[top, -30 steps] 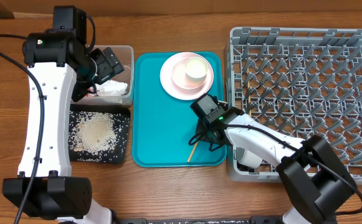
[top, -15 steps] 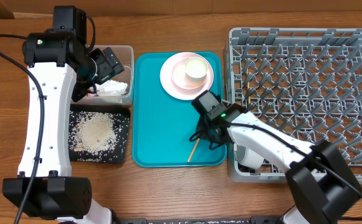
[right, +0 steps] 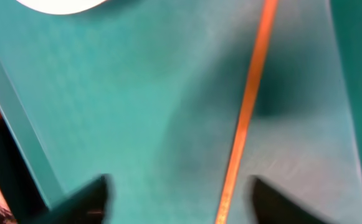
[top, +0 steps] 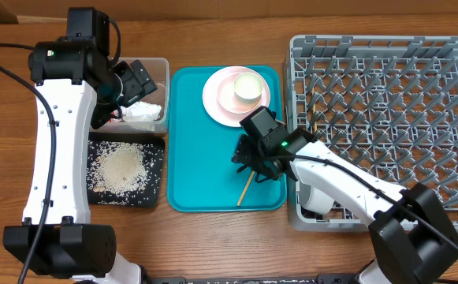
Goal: Sort waste into correct bins and load items into the dishwasher
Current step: 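Lower the right gripper and pinch the second chopstick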
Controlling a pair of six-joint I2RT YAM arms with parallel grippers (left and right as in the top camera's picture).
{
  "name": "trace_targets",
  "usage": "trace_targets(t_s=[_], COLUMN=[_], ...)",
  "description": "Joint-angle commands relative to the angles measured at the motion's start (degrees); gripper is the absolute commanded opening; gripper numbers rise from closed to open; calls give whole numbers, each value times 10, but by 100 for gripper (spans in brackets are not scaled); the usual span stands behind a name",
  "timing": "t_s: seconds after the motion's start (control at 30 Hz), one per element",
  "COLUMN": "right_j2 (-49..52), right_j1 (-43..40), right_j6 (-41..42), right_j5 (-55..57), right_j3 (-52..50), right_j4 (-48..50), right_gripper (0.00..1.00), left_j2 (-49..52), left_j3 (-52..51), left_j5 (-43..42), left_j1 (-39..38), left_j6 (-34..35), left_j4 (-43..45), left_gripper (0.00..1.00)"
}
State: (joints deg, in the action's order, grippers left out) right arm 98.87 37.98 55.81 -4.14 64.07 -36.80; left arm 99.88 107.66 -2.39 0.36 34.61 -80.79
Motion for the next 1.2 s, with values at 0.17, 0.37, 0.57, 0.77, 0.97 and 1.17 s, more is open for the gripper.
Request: trace_targets(t_s=[0.17,0.37,0.57,0.77,0.97,1.17], right_j2=[-5,5,27,45,45,45], right_j1=[9,20,36,46,54,54], right_j6=[60,88,88,87,87,87], right_j5=[67,107,129,148,161,161], right_j3=[2,2,2,2,1,1], right_j4=[-17,-18,-19,-19,-19,-19], right_gripper=[45,43,43,43,43,43], left_j2=[-4,-4,-4,-4,-4,-4], left_j3=[8,8,8,8,8,8], left_j5=[0,0,0,0,0,0], left_j1=[-4,-4,-4,-4,-4,-4], left_j6=[1,1,1,1,1,1], left_j4=[0,0,0,0,0,0], left_gripper=[100,100,100,100,100,100])
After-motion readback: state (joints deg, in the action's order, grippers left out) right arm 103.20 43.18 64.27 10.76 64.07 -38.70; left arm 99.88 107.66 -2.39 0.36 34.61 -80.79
